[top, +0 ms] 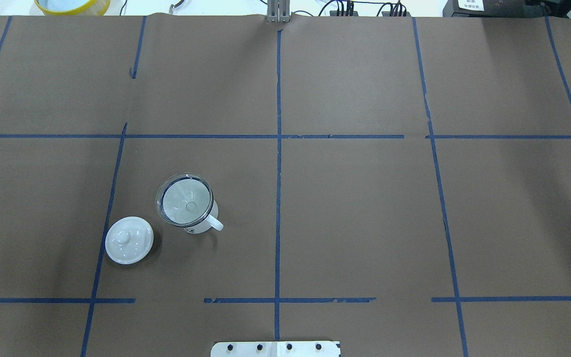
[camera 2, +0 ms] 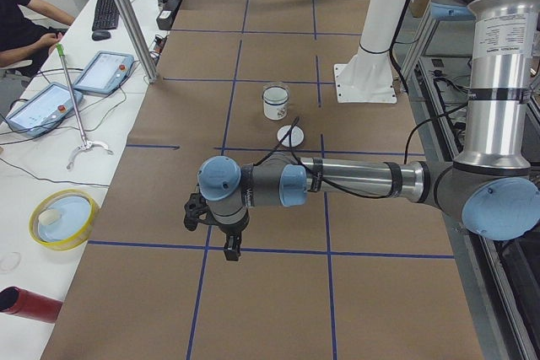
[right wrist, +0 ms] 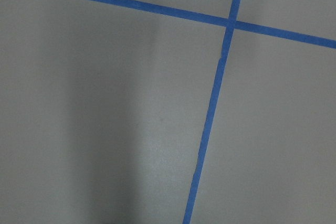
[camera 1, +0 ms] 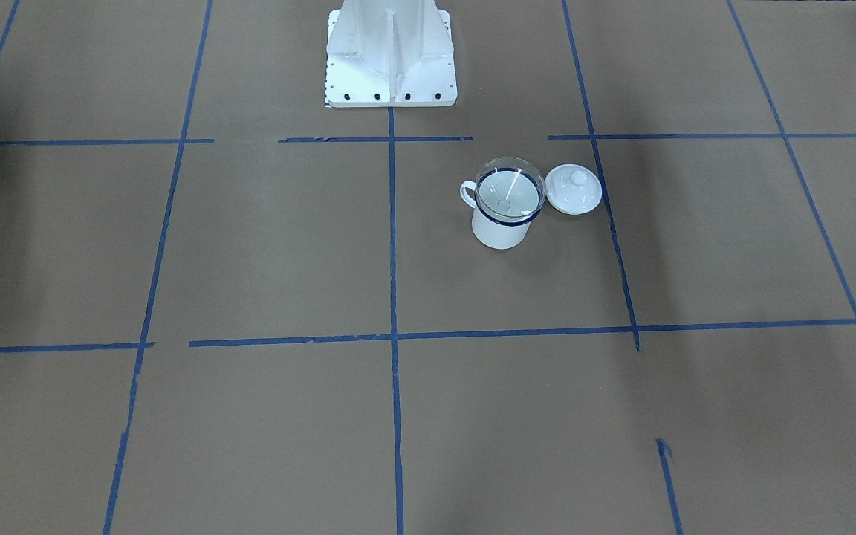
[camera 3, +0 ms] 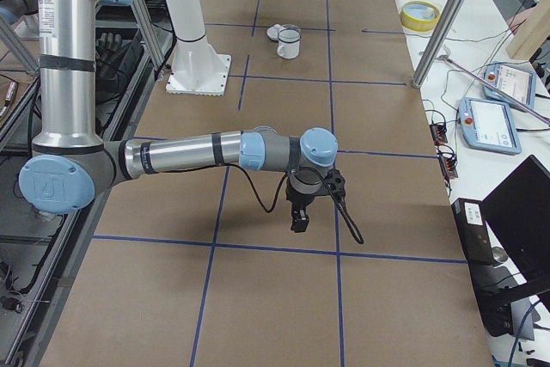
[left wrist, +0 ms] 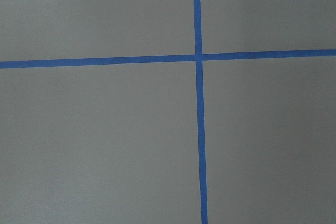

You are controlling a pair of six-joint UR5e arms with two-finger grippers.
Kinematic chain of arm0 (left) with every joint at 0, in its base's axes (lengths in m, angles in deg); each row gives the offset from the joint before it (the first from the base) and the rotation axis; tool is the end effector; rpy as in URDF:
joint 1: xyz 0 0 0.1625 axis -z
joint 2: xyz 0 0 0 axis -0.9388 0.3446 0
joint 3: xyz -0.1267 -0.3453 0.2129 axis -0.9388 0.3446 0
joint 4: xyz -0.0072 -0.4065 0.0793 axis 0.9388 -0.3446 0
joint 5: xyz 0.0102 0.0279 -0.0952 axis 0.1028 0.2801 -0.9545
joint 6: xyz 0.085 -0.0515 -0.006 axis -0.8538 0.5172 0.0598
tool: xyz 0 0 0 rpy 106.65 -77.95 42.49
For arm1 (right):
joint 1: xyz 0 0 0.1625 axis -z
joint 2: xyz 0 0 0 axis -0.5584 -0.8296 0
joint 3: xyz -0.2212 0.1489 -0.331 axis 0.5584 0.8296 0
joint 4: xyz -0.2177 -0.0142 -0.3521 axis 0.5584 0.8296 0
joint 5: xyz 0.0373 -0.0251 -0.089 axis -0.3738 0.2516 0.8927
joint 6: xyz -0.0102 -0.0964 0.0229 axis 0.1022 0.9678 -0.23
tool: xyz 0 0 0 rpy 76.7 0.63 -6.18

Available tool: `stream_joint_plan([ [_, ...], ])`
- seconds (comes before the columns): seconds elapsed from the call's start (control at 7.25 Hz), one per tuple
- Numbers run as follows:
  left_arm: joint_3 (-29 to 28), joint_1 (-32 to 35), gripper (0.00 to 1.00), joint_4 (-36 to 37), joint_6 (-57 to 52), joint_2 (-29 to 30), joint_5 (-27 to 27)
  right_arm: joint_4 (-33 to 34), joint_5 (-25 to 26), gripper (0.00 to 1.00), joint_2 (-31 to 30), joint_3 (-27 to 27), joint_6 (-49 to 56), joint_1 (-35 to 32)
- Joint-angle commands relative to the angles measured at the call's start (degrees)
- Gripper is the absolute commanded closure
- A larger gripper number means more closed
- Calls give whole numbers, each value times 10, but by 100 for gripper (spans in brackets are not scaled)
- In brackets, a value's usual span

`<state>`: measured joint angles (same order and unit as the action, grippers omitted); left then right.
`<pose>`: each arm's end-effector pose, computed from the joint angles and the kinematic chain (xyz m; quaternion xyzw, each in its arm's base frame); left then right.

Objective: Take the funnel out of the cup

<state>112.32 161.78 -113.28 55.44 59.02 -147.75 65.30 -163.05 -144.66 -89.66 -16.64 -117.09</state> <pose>-0.0777 -0.4789 0.6404 0.0051 0.3927 0.0230 0.9194 0.0113 -0.4611 0.6058 -0.0267 -0.3613 -0.1052 0.9261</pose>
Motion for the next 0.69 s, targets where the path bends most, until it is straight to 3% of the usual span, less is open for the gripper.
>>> stream_joint_plan([
  [0.0, 7, 1, 0, 9, -4, 6, 3, 0, 0, 0, 0, 0, -1, 0],
  [0.55, 22, 2, 0, 2, -6, 7, 1, 0, 0, 0, 0, 0, -1, 0],
])
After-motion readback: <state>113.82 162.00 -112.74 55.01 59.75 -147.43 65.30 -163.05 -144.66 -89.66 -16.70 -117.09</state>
